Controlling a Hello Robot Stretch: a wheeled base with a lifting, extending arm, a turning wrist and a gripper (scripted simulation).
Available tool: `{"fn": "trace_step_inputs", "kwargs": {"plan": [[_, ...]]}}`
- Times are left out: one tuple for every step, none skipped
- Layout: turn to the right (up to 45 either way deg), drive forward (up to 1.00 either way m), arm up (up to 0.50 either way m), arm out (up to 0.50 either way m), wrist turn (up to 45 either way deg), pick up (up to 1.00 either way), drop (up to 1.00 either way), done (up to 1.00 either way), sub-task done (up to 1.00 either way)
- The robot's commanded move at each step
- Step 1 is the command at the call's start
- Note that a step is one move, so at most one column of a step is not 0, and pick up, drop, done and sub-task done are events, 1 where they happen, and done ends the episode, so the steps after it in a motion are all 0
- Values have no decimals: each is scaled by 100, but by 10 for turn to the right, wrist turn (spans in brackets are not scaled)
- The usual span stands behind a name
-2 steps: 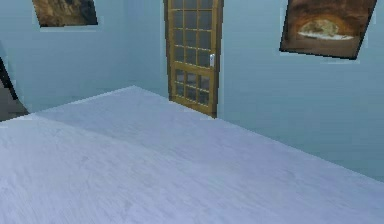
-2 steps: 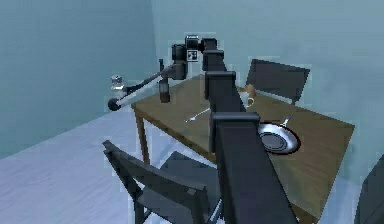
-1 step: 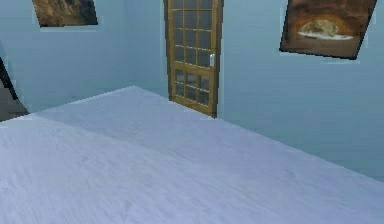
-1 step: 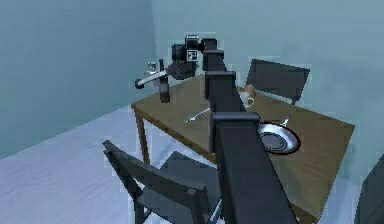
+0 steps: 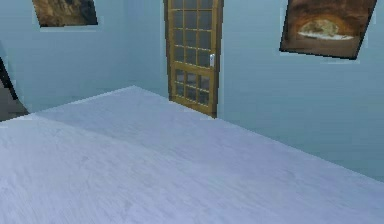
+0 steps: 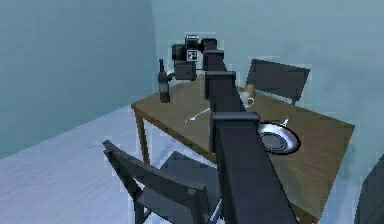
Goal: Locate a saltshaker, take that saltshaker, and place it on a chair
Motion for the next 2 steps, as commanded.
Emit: {"fn": "trace_step_inputs", "kwargs": {"plan": [[0,0,-32,0,0,0,0,0,0],[0,0,-32,0,0,0,0,0,0]]}}
